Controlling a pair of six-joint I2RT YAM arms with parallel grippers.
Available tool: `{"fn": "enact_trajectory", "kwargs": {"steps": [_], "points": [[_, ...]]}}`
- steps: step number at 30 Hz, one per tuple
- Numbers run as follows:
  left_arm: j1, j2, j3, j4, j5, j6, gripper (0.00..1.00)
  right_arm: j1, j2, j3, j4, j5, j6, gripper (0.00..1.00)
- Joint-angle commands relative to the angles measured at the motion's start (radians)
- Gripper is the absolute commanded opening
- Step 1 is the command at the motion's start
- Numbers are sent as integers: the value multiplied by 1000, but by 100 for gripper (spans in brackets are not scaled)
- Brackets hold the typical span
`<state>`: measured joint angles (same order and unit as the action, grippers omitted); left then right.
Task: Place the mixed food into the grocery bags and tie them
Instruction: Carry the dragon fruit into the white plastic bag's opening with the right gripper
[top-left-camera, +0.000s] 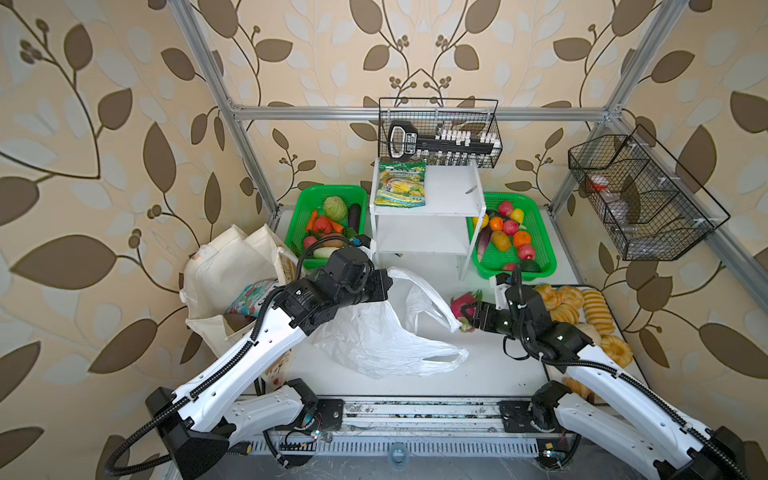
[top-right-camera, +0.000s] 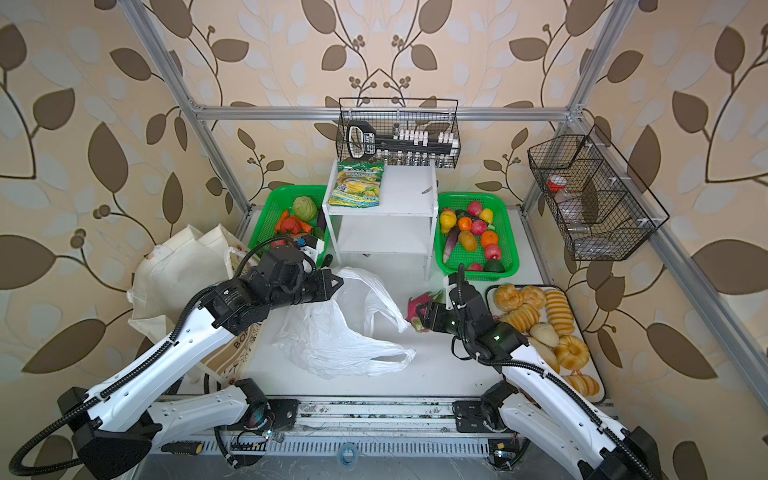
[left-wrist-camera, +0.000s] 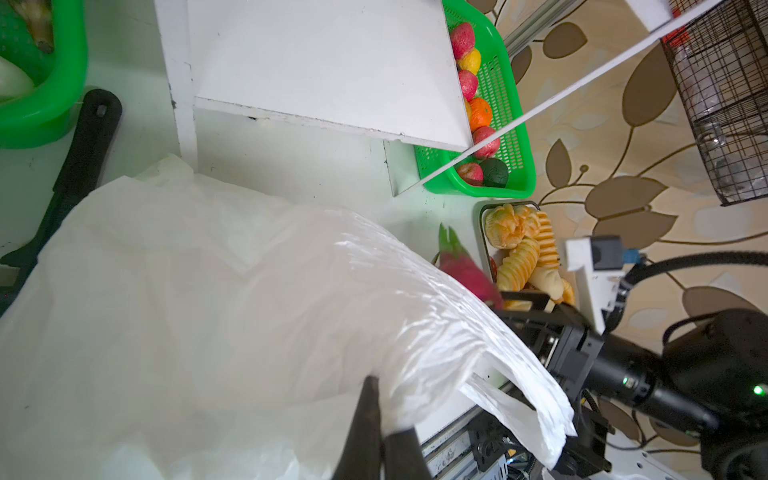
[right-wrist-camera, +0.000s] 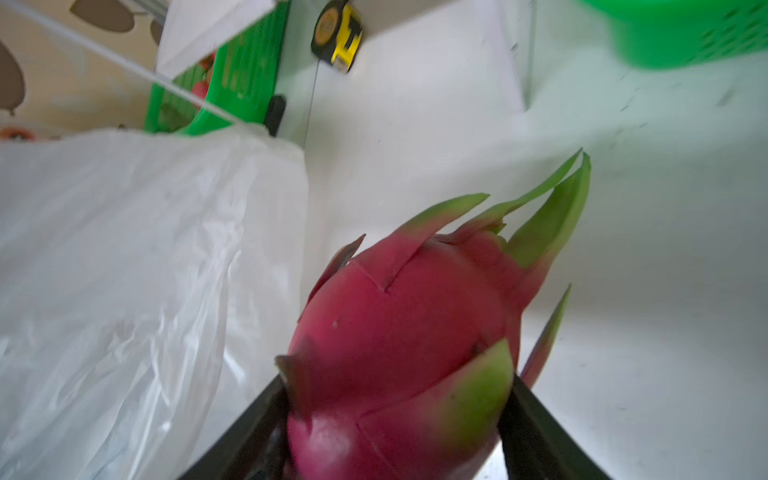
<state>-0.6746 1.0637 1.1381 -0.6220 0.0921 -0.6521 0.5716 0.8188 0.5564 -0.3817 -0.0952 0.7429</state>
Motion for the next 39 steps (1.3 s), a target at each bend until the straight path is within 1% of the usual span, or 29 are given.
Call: {"fn": "enact_trajectory", "kwargs": {"steps": [1,3,5,9,12,15,19,24,27,30,32,34,37,39], "points": [[1,9,17,53,-31,-43,0,106,-43,-39,105,-33,148,70],[3,18,20,53,-50,-58,0,190,-72,-58,135,-2,172,70],[2,27,27,55,-60,-70,0,246,-89,-69,154,-3,184,70],[4,45,40,67,-54,-78,0,328,-96,-81,221,-65,181,70],[4,54,40,72,-57,-85,0,356,-103,-91,291,-129,184,70],[4,59,39,73,-51,-88,0,356,-124,-106,367,-196,199,70],[4,68,35,84,-20,-81,0,351,-139,-110,499,-247,205,69],[4,87,41,108,96,-36,0,307,-88,-64,603,-307,173,69],[4,92,48,108,157,-15,0,282,-51,-27,614,-296,110,69],[4,91,60,95,193,-5,0,245,-26,-24,672,-301,89,69],[4,85,69,84,213,4,0,225,-17,-27,657,-268,60,67],[4,76,65,96,239,10,0,217,-6,-32,669,-251,3,67],[4,72,70,102,269,18,0,215,10,-9,623,-220,-80,67],[4,68,81,85,256,20,0,209,-2,-2,552,-205,-116,67]]}}
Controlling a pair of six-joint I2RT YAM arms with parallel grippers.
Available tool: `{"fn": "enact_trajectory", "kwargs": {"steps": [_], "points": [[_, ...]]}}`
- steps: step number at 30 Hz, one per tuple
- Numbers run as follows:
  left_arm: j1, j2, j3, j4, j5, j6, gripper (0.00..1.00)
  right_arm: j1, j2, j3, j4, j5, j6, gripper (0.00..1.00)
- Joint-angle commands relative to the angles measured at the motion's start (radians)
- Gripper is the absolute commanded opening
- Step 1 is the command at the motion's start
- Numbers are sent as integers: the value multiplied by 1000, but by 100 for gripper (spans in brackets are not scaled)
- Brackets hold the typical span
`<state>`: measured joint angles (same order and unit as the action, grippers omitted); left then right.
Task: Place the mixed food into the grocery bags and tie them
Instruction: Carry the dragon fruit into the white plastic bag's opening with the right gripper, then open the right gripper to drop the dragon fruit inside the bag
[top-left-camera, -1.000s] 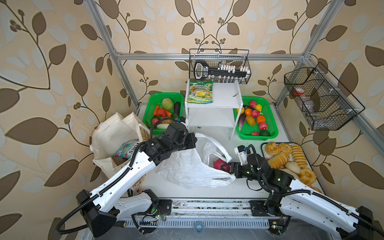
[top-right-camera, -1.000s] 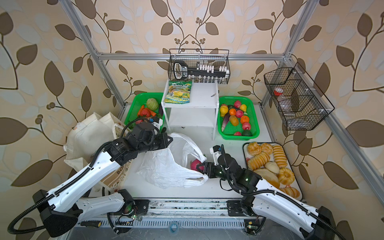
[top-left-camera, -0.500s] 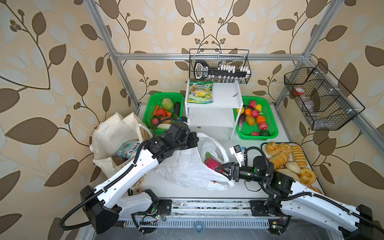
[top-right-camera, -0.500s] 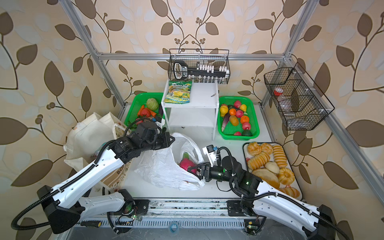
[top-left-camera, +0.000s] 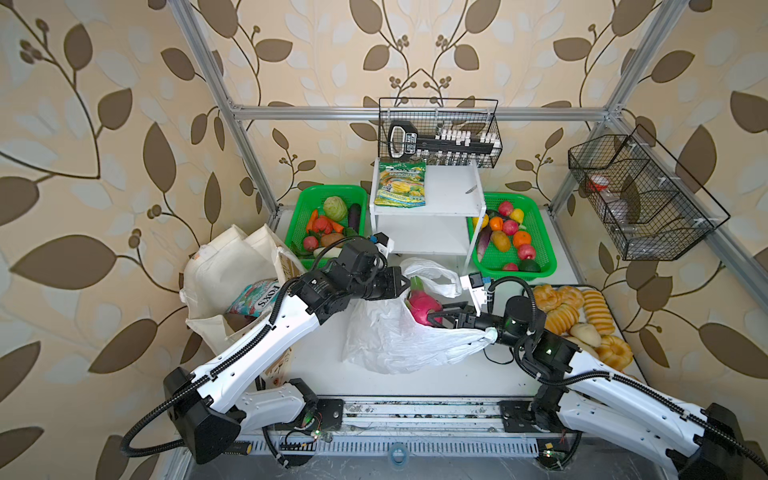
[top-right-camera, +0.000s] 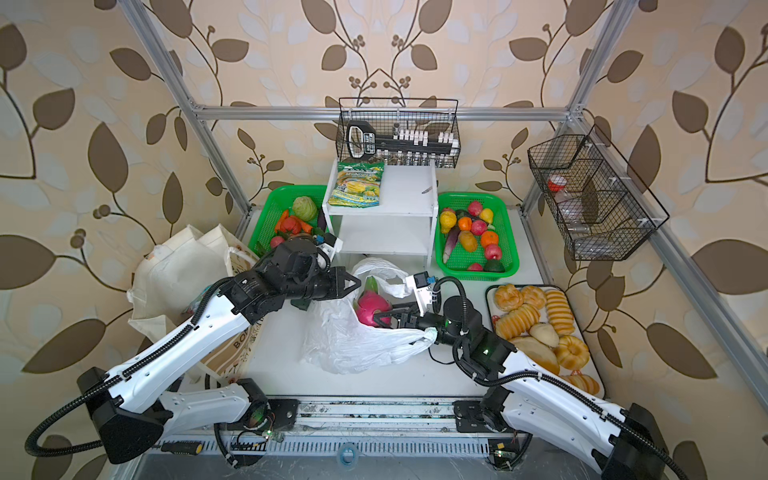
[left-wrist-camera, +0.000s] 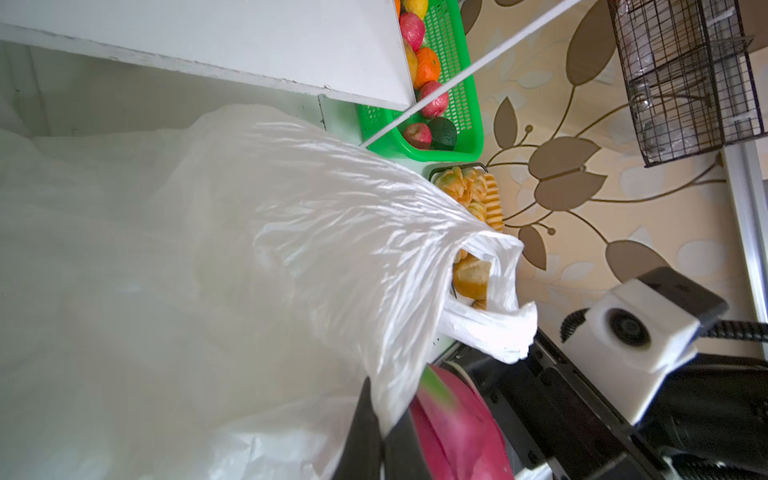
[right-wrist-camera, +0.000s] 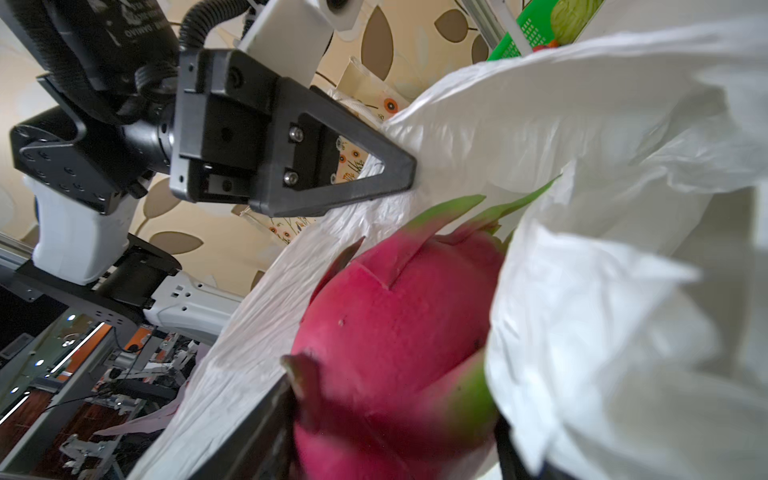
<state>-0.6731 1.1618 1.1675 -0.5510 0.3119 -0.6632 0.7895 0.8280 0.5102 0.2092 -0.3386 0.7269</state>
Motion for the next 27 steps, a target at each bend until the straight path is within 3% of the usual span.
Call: {"fn": "enact_trajectory", "kwargs": {"steps": [1,7,14,20,24,27], "points": [[2,-36,54,8,22,33,0,-16,-21,38,-62,24,-108,66],[11,-77,31,6,-115,8,0,3,-166,-37,-219,-103,-148,64],[38,-46,20,65,-105,-51,0,141,-365,-129,-251,-100,-169,62],[43,-21,27,78,-97,-65,0,195,-431,-128,-273,-120,-244,61],[47,-19,22,91,-79,-42,0,195,-466,-121,-243,-56,-308,60],[47,-13,4,161,32,-11,0,196,-418,-81,-210,99,-378,59]]}}
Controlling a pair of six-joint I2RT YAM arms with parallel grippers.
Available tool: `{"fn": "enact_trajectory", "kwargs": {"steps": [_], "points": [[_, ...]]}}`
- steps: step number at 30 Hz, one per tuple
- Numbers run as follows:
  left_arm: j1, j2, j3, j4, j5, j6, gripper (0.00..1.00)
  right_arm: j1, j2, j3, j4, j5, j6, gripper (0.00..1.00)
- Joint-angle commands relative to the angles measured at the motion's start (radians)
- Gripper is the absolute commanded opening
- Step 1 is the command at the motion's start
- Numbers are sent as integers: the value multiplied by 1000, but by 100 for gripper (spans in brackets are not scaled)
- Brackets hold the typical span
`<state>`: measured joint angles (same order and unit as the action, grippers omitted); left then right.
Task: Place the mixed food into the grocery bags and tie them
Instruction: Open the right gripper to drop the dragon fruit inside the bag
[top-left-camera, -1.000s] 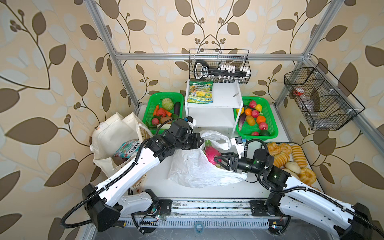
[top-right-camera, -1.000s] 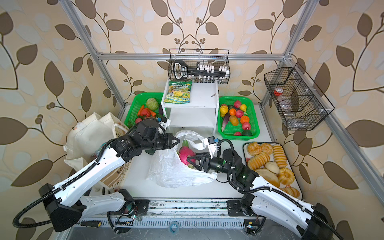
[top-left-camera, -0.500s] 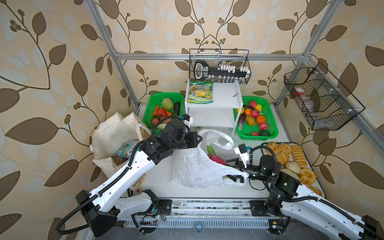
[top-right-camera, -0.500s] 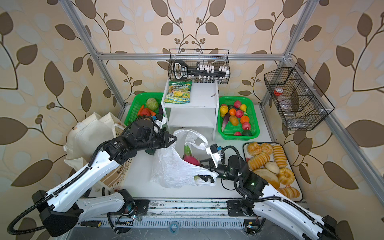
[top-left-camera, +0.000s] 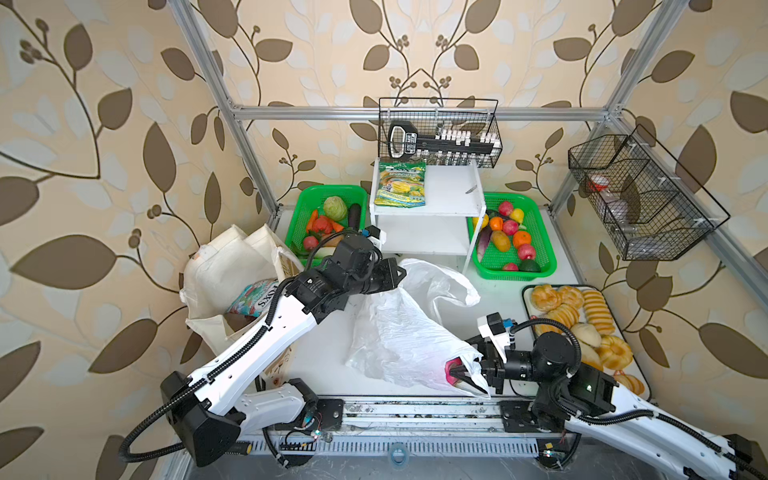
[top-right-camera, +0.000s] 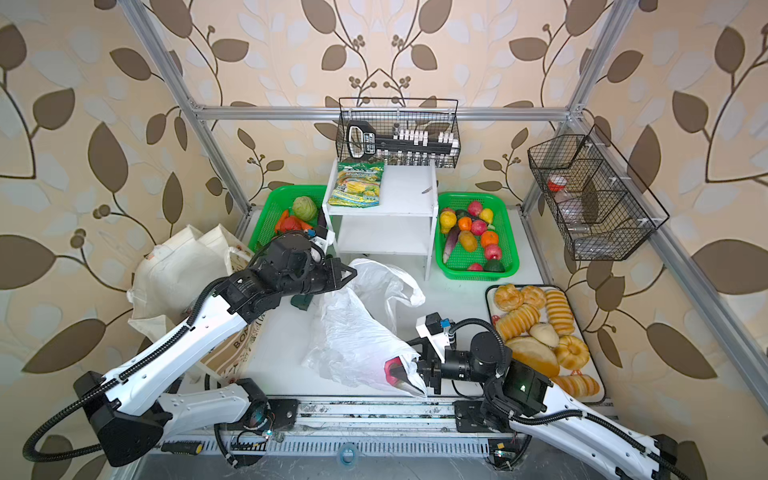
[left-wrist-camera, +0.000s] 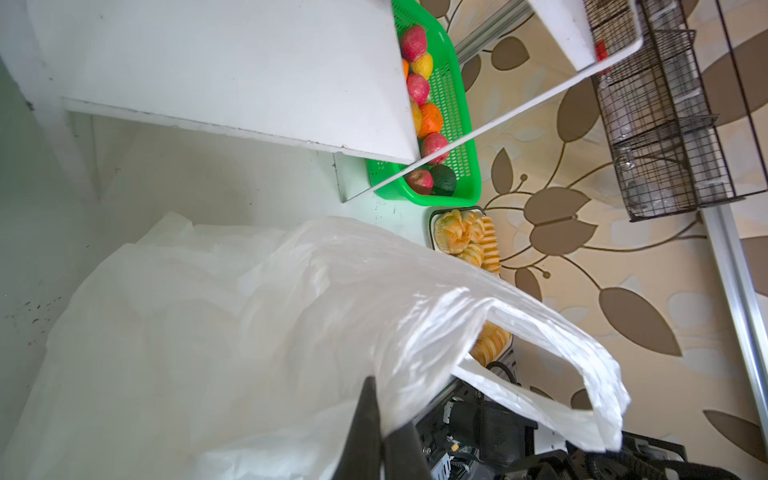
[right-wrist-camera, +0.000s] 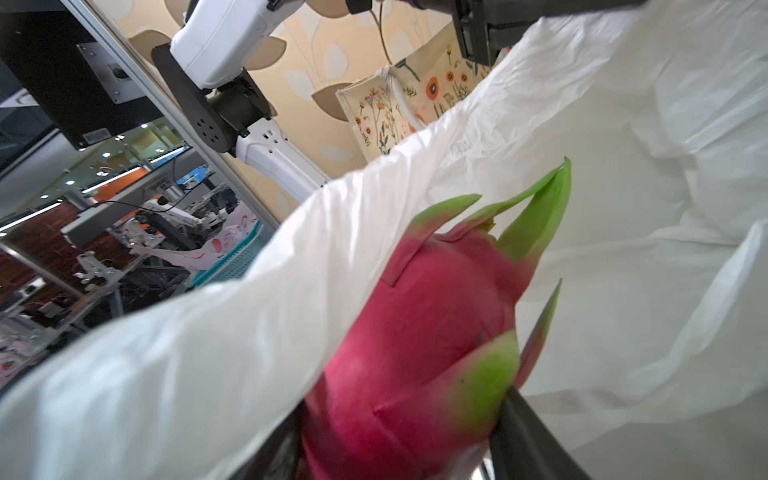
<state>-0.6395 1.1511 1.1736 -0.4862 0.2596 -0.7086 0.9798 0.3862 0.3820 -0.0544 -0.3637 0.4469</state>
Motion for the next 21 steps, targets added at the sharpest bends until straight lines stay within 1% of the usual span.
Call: {"fn": "enact_trajectory", "kwargs": {"steps": [1,3,5,9,12,14,16,19,21], "points": [[13,6,1,107,127,38,0,6,66,69,55,143,-135,59],[14,25,13,114,194,45,0,7,155,129,33,174,-204,58],[14,38,28,99,226,45,0,22,239,179,5,266,-239,56],[13,26,16,103,225,43,0,53,334,197,42,486,-270,57],[14,12,5,113,216,42,0,53,399,224,52,586,-259,57],[14,6,9,112,216,40,0,53,449,256,26,603,-240,58],[13,3,12,112,214,31,0,53,492,276,20,593,-215,60],[13,-3,17,110,210,15,0,53,543,293,51,567,-166,63],[14,-9,14,107,190,-7,0,53,577,308,81,559,-133,67]]}}
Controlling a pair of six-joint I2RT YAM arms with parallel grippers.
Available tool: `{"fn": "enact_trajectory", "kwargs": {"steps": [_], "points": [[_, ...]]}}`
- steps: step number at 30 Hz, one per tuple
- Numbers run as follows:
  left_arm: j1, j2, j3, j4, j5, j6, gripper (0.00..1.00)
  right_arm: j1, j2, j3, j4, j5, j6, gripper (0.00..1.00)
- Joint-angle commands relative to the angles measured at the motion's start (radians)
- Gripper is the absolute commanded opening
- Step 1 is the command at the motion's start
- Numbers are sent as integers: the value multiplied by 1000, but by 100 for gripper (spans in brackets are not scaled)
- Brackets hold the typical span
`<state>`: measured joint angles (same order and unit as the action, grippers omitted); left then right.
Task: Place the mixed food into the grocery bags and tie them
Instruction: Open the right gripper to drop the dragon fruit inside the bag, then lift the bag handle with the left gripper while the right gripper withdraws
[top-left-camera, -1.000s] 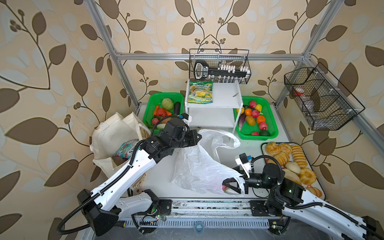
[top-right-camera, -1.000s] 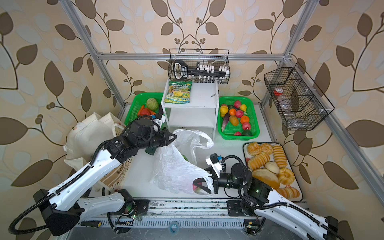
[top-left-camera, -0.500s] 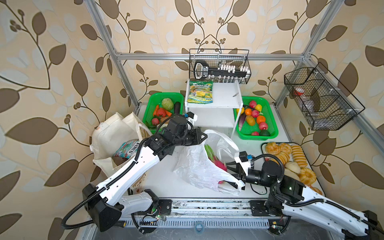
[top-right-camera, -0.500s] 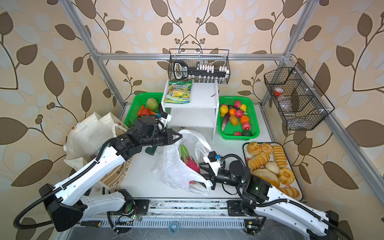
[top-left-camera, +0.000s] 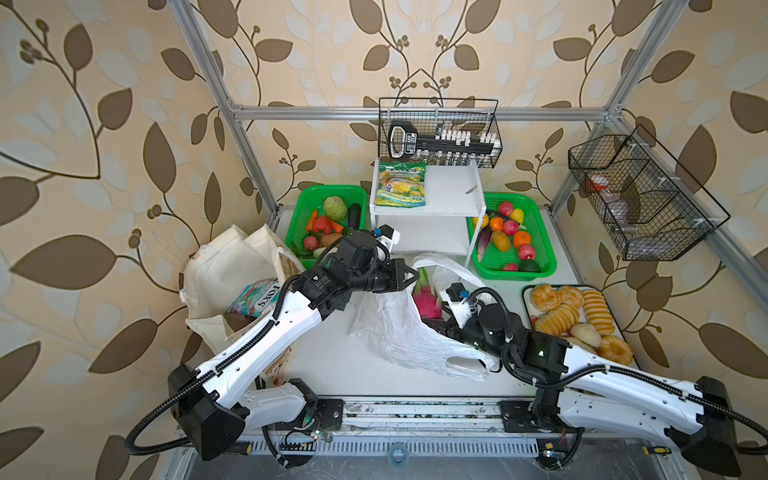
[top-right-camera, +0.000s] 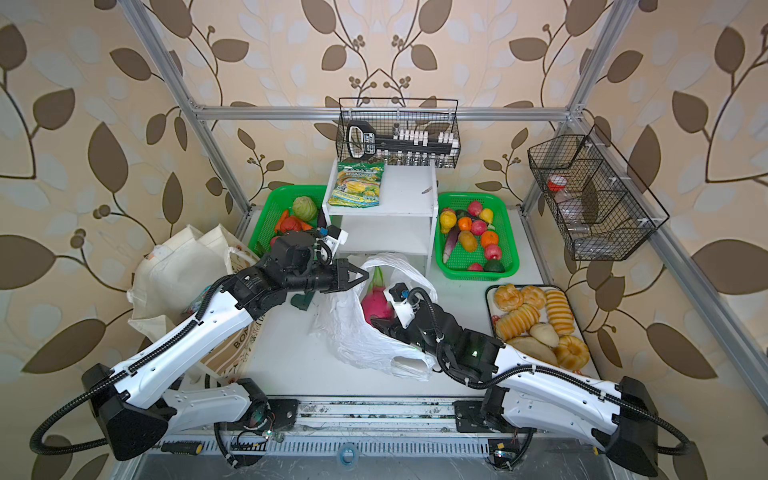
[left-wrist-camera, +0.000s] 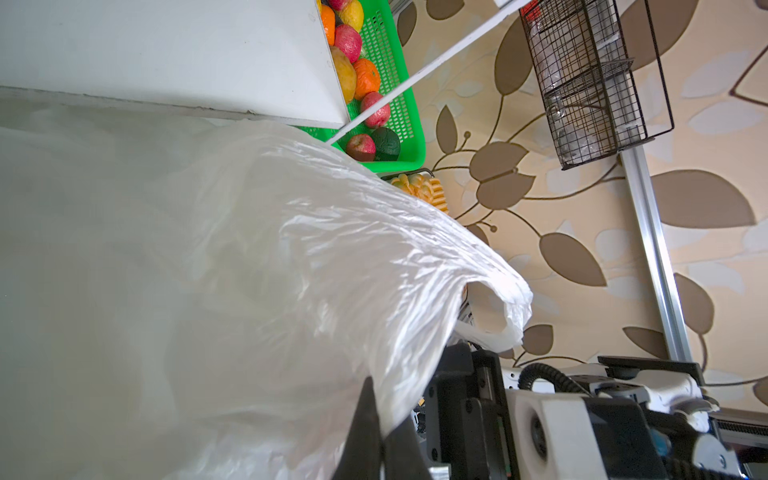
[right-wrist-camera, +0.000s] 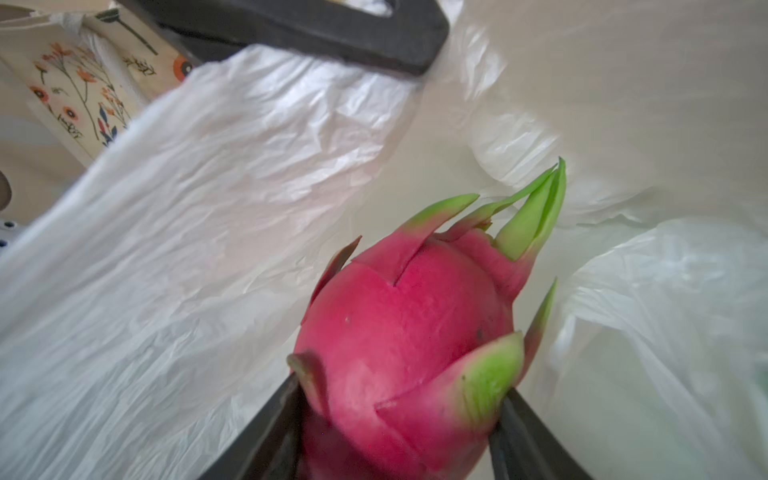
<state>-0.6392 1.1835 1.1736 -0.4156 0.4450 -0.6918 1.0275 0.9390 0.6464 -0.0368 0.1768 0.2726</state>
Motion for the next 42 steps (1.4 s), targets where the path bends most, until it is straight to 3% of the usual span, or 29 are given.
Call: {"fn": "enact_trajectory", "kwargs": {"steps": [1,6,11,15,21,26,31,37,42], "points": [[13,-45,12,42,0,-34,0,1,37,52,70,9,54,70],[17,-80,2,52,-47,-100,0,-41,73,114,28,-80,86,90],[59,-129,-38,64,-99,-175,0,-110,12,133,-12,-217,97,100],[113,-168,-94,105,-113,-253,0,-174,-65,141,-17,-371,102,100],[168,-197,-157,110,-137,-301,0,-232,-202,166,-11,-496,88,100],[177,-199,-181,111,-156,-316,0,-279,-290,219,-28,-509,76,100],[184,-196,-181,97,-167,-302,0,-342,-329,267,-108,-437,16,100],[187,-187,-169,109,-136,-290,0,-403,-248,276,-170,-569,52,100],[188,-226,-140,72,-196,-264,0,-427,-116,329,-300,-657,96,100]]}}
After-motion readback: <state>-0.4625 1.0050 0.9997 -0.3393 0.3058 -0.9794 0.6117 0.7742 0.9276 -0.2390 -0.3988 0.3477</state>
